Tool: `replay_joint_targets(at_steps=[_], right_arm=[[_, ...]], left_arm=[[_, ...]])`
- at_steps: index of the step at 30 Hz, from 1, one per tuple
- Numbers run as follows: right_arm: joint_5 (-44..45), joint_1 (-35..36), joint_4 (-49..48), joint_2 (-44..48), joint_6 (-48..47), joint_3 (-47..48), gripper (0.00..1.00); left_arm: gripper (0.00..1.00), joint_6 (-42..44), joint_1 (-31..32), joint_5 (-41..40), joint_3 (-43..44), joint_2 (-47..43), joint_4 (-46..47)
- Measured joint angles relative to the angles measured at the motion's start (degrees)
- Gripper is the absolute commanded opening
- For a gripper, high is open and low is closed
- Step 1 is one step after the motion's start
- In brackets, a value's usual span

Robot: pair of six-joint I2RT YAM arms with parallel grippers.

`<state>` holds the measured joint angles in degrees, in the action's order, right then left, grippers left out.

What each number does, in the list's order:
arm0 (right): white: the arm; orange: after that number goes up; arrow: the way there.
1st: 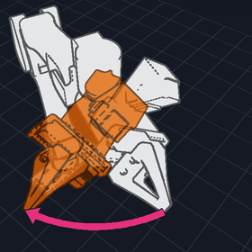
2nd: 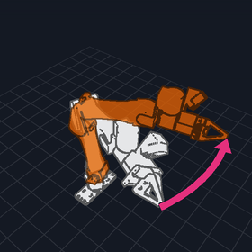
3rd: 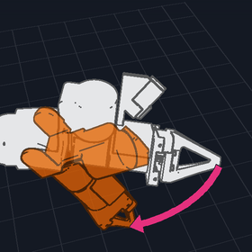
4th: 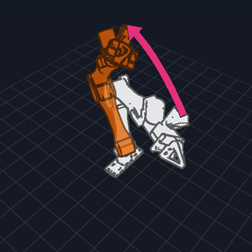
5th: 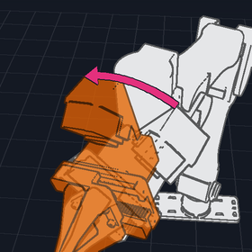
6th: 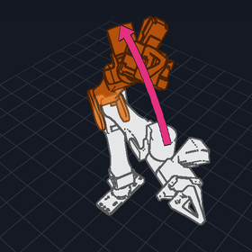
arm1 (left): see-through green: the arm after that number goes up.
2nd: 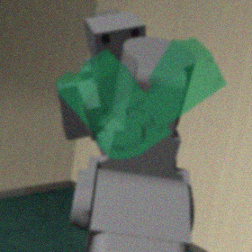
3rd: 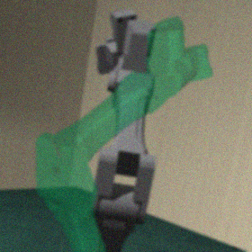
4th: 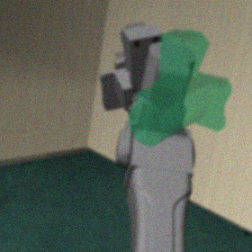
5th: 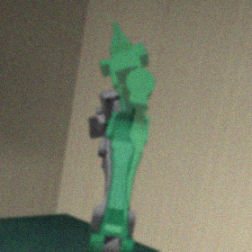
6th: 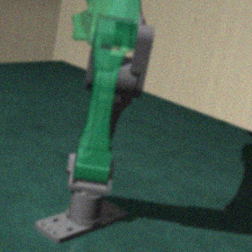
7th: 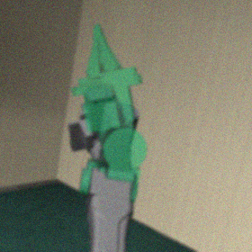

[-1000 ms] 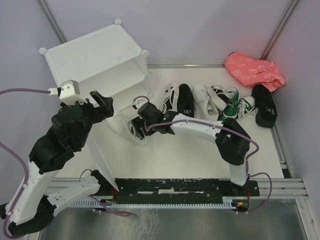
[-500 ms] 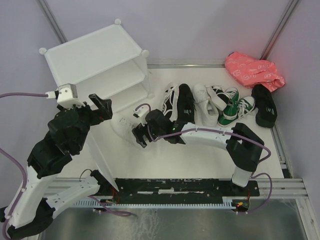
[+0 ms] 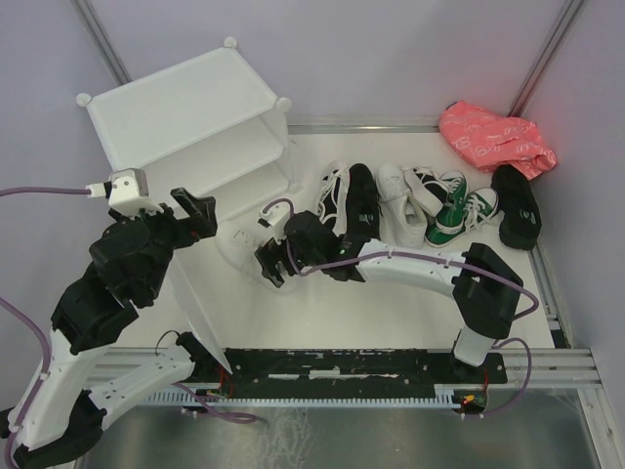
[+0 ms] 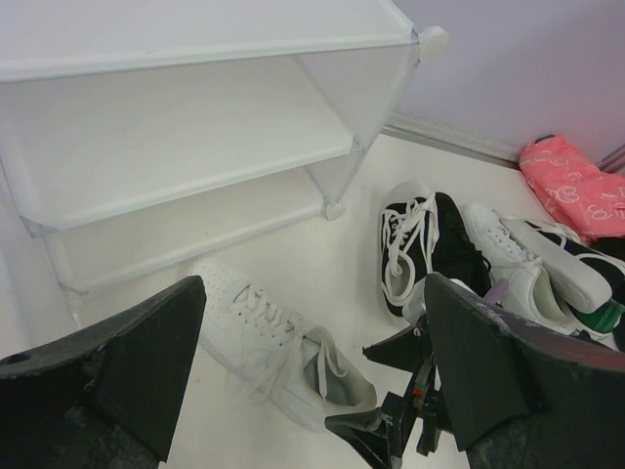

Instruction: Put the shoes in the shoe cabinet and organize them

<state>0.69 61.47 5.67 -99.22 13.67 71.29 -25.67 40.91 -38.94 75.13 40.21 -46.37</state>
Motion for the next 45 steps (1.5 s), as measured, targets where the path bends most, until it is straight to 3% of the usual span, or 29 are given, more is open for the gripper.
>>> replay_joint_targets(at_steps=[9,17,20,28,29,32,35,40,45], right_arm=[[0.7,1.9,0.0,0.6,-0.3,-4.3,0.99],[1.9,2.0,-2.0,-4.2,-0.6,-4.1,0.99],[2.4,2.0,-2.3,-6.8,-0.3,-3.9,0.95],[5.2,2.1,-6.4,-7.8,-0.5,-5.6,0.58],[5.4,2.1,-6.6,-7.9,-0.6,-5.6,0.52],[6.1,2.2,-8.2,-8.5,-1.6,-5.6,0.19],[6.7,2.2,-8.7,-9.0,-2.2,-5.2,0.04],[7.2,2.2,-8.4,-9.1,-2.5,-4.6,0.0],[7.2,2.3,-1.9,-8.4,-2.7,-0.4,0.0]], left_arm=[[0.99,0.1,0.0,0.0,-0.6,-0.9,0.0],[0.99,0.1,0.0,0.0,-0.6,-0.9,-0.2],[0.97,0.1,0.0,-0.1,-0.6,-1.0,-0.3],[0.93,0.1,0.0,-0.2,-0.6,-2.5,-0.5],[0.93,0.0,0.0,-0.2,-0.6,-2.6,-0.5],[0.92,0.1,0.0,-0.4,-0.6,-2.8,-0.8],[0.92,0.1,0.0,-0.5,-0.6,-2.8,-1.1],[0.93,0.1,0.0,-1.1,-0.6,-2.8,-1.3],[0.92,0.1,0.0,-1.2,-0.6,-2.8,-1.3]])
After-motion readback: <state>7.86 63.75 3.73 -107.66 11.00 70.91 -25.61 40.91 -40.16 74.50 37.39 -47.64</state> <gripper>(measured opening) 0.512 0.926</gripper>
